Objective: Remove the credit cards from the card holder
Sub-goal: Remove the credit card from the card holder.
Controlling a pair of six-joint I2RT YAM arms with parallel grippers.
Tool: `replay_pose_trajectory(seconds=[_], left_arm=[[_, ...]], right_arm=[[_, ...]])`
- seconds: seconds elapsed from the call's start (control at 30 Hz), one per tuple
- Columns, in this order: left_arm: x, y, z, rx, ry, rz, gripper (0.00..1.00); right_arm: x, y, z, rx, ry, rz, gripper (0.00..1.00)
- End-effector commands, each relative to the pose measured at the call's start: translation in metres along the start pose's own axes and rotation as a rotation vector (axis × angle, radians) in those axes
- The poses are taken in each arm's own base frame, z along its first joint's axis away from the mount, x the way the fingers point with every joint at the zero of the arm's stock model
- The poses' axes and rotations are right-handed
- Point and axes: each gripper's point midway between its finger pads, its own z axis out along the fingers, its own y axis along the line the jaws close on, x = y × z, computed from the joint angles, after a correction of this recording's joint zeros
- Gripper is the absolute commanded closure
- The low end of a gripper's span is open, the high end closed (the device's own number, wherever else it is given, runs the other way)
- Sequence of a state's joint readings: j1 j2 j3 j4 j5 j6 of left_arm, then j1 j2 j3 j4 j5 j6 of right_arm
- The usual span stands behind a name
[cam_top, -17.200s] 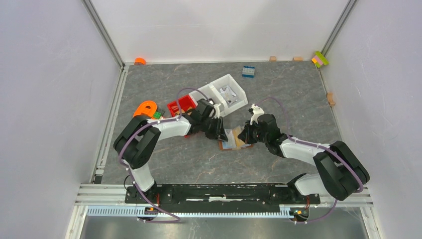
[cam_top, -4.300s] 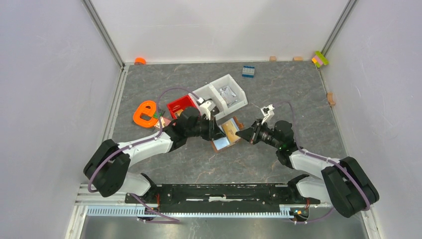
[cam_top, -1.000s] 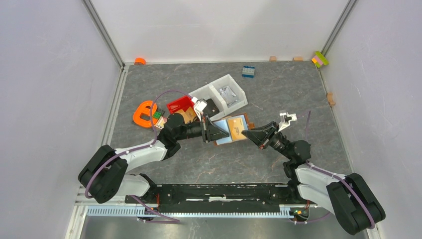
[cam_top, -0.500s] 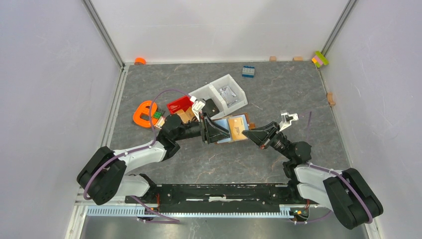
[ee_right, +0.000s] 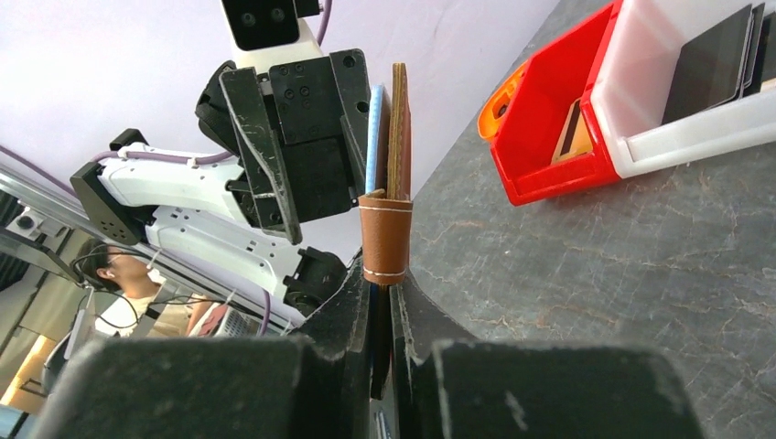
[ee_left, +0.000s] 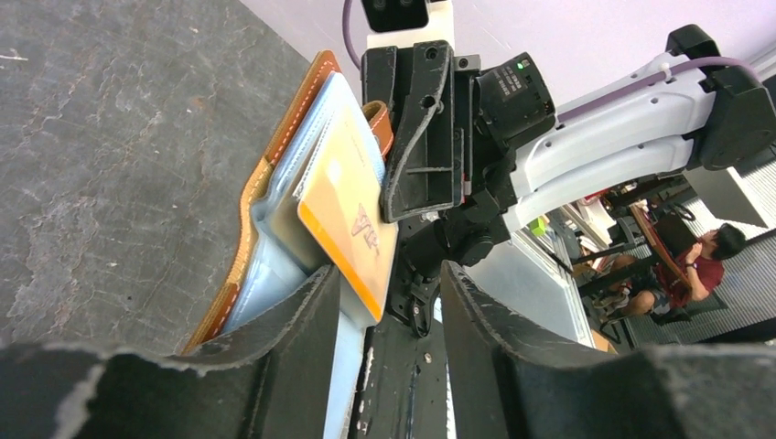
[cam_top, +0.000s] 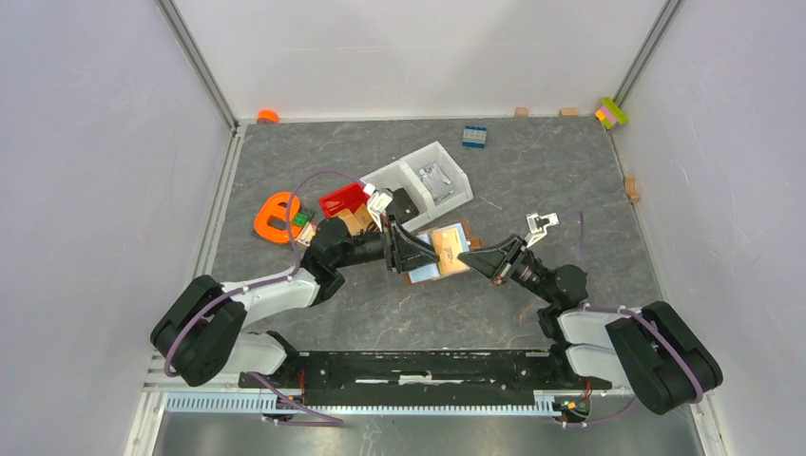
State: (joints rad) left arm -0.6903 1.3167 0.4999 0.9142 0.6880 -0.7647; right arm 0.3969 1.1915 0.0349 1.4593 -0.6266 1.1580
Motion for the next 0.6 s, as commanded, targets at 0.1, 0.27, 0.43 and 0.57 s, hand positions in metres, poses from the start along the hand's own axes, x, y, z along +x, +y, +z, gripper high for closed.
replay_pose_trajectory(seconds=[0.1,0.27,0.43,0.57], left_arm=[[-0.003,0.007,0.006,-0.018,0.004,-0.025,0.52],[-0.001,0.013,0.006,-0.051,0.011,-0.027,0.51],[-0.004,-0.009,0.009,0.081,0.009,-0.046,0.56],[-0.007,-0.028,0.007,0.188,-0.009,-0.046,0.58]], right_arm=[[-0.017,0.068,-0.003,-0.284,-0.067,-0.171,1.00],[-0.018,0.059,-0.001,-0.228,-0.070,-0.232,1.00],[-0.018,0.062,-0.001,-0.233,-0.070,-0.269,1.00],[-0.015,0.064,0.001,-0.244,-0.054,-0.266,1.00]])
